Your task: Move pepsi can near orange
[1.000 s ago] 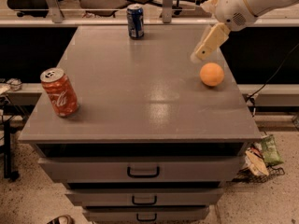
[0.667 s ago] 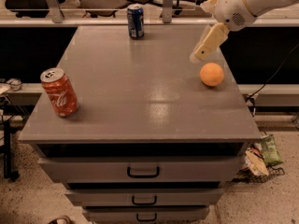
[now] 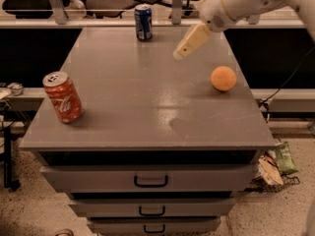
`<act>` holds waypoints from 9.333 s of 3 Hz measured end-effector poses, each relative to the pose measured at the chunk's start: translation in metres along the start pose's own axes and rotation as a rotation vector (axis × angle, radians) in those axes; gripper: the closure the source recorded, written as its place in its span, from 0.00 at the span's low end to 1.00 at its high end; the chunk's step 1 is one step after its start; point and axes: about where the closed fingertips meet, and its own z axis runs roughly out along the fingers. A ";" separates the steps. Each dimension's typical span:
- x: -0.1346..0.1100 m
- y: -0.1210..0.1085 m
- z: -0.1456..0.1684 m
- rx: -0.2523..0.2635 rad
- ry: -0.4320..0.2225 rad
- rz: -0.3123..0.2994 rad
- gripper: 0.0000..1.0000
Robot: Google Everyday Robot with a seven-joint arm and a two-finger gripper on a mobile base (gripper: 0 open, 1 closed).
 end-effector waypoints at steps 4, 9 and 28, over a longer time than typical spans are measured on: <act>-0.019 -0.100 0.146 0.221 -0.183 0.255 0.00; -0.049 -0.112 0.237 0.199 -0.319 0.360 0.00; 0.092 -0.050 -0.062 0.011 -0.400 0.262 0.00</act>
Offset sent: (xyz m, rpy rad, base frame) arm 0.1364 0.0645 -0.0252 0.1289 -0.0745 -0.2558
